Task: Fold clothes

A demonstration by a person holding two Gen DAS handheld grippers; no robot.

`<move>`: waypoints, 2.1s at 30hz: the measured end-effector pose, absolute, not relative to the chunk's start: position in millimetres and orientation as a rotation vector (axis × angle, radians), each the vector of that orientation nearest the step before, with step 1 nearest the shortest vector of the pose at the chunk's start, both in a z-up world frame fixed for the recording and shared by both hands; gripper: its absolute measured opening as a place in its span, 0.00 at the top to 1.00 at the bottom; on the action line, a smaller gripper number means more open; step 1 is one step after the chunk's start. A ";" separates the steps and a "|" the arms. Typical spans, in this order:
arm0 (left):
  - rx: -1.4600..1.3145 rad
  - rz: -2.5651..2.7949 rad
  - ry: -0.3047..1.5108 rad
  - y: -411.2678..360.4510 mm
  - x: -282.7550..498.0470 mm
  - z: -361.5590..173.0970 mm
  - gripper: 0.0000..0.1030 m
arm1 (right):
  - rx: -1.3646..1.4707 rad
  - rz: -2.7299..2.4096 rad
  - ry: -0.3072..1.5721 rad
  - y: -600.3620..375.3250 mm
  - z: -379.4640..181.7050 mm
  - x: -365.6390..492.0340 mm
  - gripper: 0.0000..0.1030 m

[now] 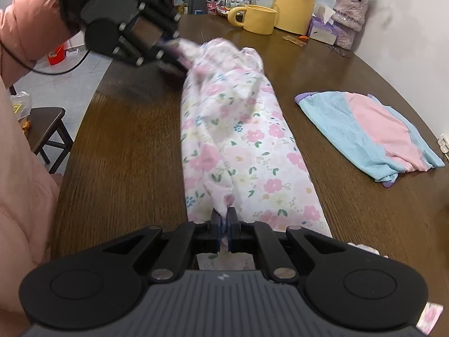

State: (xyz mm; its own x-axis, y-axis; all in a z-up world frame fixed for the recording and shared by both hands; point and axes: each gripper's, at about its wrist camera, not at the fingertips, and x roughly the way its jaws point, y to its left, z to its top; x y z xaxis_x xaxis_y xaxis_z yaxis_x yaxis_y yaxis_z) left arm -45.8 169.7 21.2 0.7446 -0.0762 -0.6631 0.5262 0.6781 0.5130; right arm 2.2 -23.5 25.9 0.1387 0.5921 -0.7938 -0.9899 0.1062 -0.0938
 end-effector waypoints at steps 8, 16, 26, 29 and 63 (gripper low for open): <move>0.673 -0.436 0.672 177.5 -41.6 42.8 0.61 | -0.728 1.307 0.687 -23.8 26.3 1.1 0.96; 0.837 -0.361 0.735 173.1 -32.6 11.7 0.95 | -0.726 1.299 0.695 -22.3 25.8 0.4 0.95; 1.261 -0.196 0.483 155.0 -52.7 -13.0 0.99 | -0.725 1.293 0.700 -22.8 26.0 -3.1 0.95; 1.235 -0.215 0.562 160.3 -57.2 -34.7 0.99 | -0.730 1.302 0.691 -23.3 25.8 -3.2 0.95; -0.040 -0.591 0.774 66.2 69.8 55.8 0.39 | -0.062 0.945 0.980 -188.8 20.3 192.0 0.60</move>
